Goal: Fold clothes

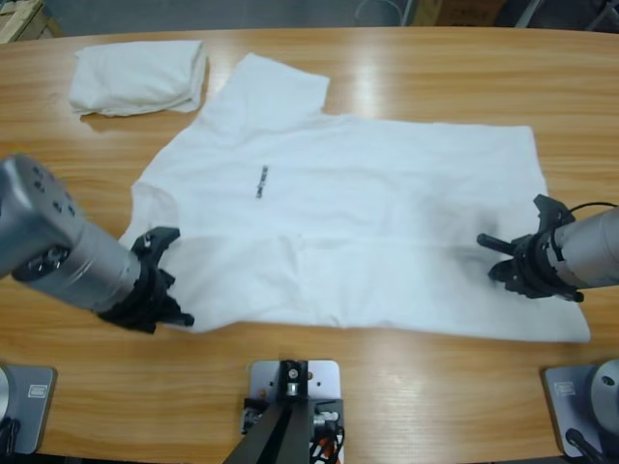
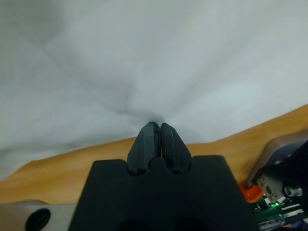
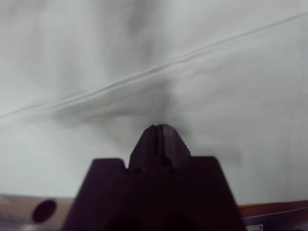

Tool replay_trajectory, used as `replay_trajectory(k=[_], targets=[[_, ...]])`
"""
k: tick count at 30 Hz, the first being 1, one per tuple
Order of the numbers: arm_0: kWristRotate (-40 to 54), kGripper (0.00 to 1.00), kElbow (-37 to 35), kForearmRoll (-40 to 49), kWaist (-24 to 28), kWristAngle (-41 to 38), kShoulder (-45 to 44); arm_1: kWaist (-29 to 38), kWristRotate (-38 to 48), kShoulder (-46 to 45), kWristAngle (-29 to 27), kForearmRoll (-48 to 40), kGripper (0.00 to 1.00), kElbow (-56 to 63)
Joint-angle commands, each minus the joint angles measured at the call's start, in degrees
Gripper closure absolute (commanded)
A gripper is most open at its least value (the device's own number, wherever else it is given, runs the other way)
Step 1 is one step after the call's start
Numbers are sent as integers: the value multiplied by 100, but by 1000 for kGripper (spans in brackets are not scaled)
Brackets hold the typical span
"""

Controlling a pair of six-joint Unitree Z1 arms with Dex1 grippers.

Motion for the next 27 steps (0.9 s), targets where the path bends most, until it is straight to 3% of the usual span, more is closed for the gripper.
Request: replay_trajectory(k=[1, 9, 13, 18, 27], targets=[[-248, 1000, 198, 1, -217, 191, -532, 262, 148, 12, 70, 119, 1000, 233], [-663, 1000, 596, -20, -595, 31, -526, 494, 348, 49, 175, 128, 1000, 239], [-638, 1000, 388, -64, -627, 481, -748, 573, 394, 29, 145, 128, 1000, 239], [640, 1000, -317, -393, -571, 1495, -486, 573, 387, 20, 122, 91, 1000, 247], [891, 1000, -515, -676, -321, 1375, -48, 573, 376, 147, 121, -39, 1000, 247]])
